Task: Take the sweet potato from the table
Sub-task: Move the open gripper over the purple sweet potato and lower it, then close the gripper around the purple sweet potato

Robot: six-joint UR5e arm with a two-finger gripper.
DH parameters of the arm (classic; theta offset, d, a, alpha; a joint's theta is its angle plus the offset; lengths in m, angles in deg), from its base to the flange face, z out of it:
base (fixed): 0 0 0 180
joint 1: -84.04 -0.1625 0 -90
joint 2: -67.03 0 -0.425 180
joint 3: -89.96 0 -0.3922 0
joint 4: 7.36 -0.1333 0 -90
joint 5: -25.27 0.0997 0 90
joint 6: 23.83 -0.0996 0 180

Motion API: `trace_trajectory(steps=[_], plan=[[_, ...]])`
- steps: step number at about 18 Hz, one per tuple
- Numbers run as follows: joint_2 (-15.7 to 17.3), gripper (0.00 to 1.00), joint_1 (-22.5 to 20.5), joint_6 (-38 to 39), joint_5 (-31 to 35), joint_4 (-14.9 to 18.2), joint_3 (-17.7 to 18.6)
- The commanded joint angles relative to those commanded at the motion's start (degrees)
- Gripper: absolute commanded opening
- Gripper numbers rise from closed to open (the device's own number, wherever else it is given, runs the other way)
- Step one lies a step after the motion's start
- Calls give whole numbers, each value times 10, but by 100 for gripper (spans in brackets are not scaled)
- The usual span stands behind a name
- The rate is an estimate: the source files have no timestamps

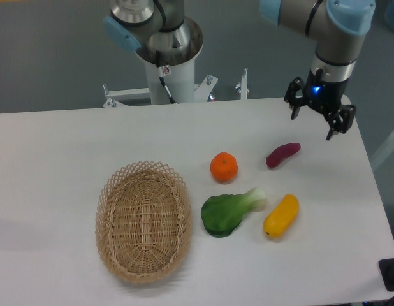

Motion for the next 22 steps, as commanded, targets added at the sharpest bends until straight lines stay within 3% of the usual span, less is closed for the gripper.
trace_trajectory(steps=[5,9,11,14,22], plan=[[-30,100,-2,-82,34,-33,17],[-77,100,1,-89,71,-87,34],[-84,100,2,-89,83,-98,50],[-92,100,2,-89,84,-142,76],[-104,100,8,-88,89,-159,105]])
